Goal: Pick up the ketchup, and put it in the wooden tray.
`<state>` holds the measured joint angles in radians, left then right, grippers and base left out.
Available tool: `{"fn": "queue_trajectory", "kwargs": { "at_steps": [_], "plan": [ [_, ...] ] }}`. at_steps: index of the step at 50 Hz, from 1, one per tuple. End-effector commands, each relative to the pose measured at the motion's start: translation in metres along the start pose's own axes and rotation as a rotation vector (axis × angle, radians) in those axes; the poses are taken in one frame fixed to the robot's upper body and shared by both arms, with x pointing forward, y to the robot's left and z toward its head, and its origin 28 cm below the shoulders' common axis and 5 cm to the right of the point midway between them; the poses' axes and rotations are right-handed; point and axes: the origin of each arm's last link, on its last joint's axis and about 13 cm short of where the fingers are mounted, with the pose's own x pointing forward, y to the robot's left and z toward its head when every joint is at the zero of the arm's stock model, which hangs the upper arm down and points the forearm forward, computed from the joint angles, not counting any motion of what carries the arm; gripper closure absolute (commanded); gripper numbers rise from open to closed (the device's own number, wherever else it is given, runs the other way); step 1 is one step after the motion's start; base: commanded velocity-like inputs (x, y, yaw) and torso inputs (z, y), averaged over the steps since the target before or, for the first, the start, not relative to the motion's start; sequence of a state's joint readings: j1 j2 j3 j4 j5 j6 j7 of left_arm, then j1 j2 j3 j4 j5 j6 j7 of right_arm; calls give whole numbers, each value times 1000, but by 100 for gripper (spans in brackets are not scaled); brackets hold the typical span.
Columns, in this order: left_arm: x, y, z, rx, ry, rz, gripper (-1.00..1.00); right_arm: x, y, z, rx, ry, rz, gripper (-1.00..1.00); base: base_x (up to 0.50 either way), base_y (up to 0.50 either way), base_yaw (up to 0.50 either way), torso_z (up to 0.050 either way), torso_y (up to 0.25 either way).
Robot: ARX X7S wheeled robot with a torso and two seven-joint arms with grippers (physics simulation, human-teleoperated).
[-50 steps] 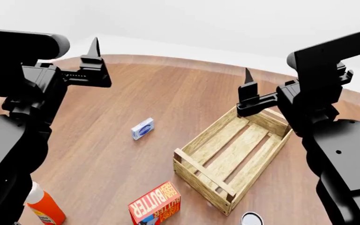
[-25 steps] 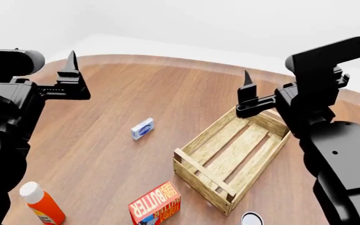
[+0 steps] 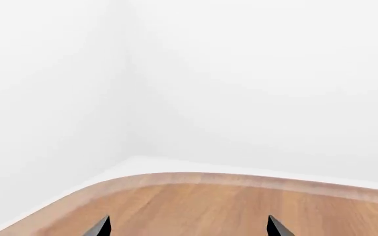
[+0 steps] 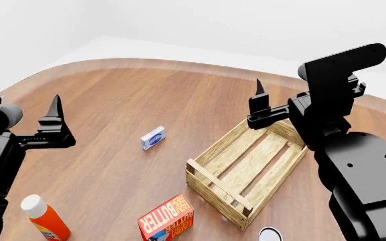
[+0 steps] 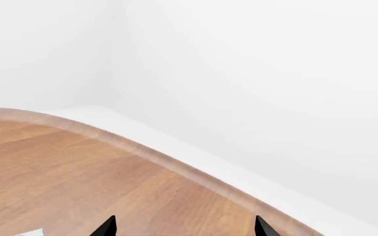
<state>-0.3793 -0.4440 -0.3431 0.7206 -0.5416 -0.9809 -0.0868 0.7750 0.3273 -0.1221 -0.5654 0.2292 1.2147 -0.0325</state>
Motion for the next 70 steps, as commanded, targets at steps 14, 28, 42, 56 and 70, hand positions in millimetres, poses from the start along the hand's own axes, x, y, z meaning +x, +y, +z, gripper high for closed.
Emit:
{"fn": "queue_trajectory", "kwargs": {
  "at_steps": [14,28,42,56,70],
  "plan": [
    [-42,13,-31,17,94,14,-100,-1,7,-3,-10,14,12,-100,0,0,0,0,0],
    [-53,13,-45,2,137,11,-100,-4,9,-4,-18,26,8,-100,0,0,0,0,0],
    [-63,13,-59,-3,183,13,-100,-7,12,-5,-24,37,7,-100,0,0,0,0,0],
    [-72,15,-69,-19,242,53,-100,-6,15,-9,-26,52,11,-100,0,0,0,0,0],
    [-78,16,-76,-11,270,62,-100,-8,17,-12,-25,61,17,-100,0,0,0,0,0]
  ]
}}
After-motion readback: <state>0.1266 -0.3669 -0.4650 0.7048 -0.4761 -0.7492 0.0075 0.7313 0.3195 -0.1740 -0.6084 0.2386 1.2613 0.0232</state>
